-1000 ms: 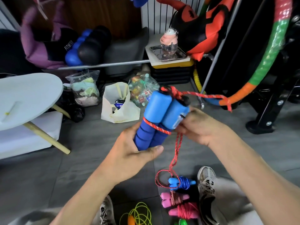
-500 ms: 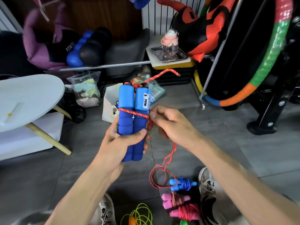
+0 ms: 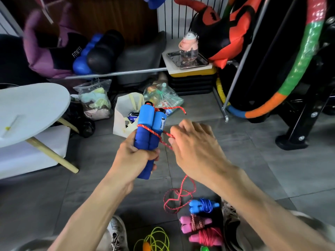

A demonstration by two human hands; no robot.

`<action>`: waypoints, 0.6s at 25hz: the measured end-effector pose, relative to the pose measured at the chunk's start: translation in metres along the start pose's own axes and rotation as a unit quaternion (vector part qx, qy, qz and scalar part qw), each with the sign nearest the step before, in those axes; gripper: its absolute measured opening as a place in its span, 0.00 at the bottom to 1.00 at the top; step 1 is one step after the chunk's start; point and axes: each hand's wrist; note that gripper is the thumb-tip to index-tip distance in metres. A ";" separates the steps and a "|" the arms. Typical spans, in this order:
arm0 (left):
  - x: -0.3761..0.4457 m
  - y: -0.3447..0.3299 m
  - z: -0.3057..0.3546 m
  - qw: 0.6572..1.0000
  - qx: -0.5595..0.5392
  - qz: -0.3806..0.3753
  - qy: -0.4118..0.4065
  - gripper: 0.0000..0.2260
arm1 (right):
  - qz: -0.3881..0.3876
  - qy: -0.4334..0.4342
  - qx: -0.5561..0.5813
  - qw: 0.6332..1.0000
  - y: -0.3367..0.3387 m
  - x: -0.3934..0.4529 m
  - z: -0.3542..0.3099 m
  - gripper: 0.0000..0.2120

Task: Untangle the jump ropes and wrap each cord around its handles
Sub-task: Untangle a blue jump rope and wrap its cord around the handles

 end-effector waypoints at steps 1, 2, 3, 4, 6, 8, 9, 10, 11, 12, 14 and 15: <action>0.000 -0.002 -0.001 1.000 0.014 -0.002 -0.001 0.15 | -0.031 -0.002 0.032 0.999 0.005 0.000 0.003 0.07; 0.002 -0.003 -0.001 1.000 0.022 -0.001 -0.002 0.15 | -0.073 -0.004 0.060 0.996 0.011 0.000 0.005 0.07; 0.004 -0.003 -0.001 1.000 0.024 0.001 0.002 0.15 | -0.100 0.006 0.055 0.993 0.015 0.000 0.007 0.07; 0.005 -0.003 -0.001 0.999 0.033 -0.003 0.006 0.15 | -0.098 0.042 0.003 0.994 0.018 0.000 0.007 0.07; 0.004 -0.006 -0.004 0.995 0.092 -0.020 0.008 0.15 | -0.078 0.121 -0.104 0.984 0.021 0.002 0.005 0.05; 0.001 -0.008 -0.012 0.959 0.272 -0.071 -0.042 0.12 | -0.092 0.171 -0.137 0.971 0.021 0.007 0.005 0.06; -0.002 -0.010 -0.015 0.925 0.358 -0.102 -0.073 0.11 | -0.105 0.175 -0.125 0.971 0.023 0.010 0.009 0.08; -0.008 -0.012 -0.014 0.893 0.421 -0.129 -0.096 0.13 | -0.123 0.159 -0.100 0.975 0.027 0.013 0.014 0.10; -0.011 -0.012 -0.013 0.870 0.455 -0.154 -0.110 0.16 | -0.132 0.139 -0.069 0.979 0.031 0.014 0.020 0.12; -0.013 -0.012 -0.011 0.857 0.470 -0.175 -0.116 0.19 | -0.142 0.120 -0.045 0.981 0.035 0.016 0.025 0.15; -0.017 -0.012 -0.008 0.824 0.506 -0.209 -0.146 0.20 | -0.206 0.091 0.031 0.974 0.038 0.017 0.034 0.14; -0.018 -0.011 -0.010 0.808 0.521 -0.224 -0.160 0.18 | -0.253 0.086 0.086 0.960 0.037 0.017 0.037 0.11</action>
Point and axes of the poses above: each hand's wrist, its own x-axis towards the middle knuckle, its own y-axis out of the back of the hand, z = x × y, and after that the axes turned 1 degree about -z, right-handed
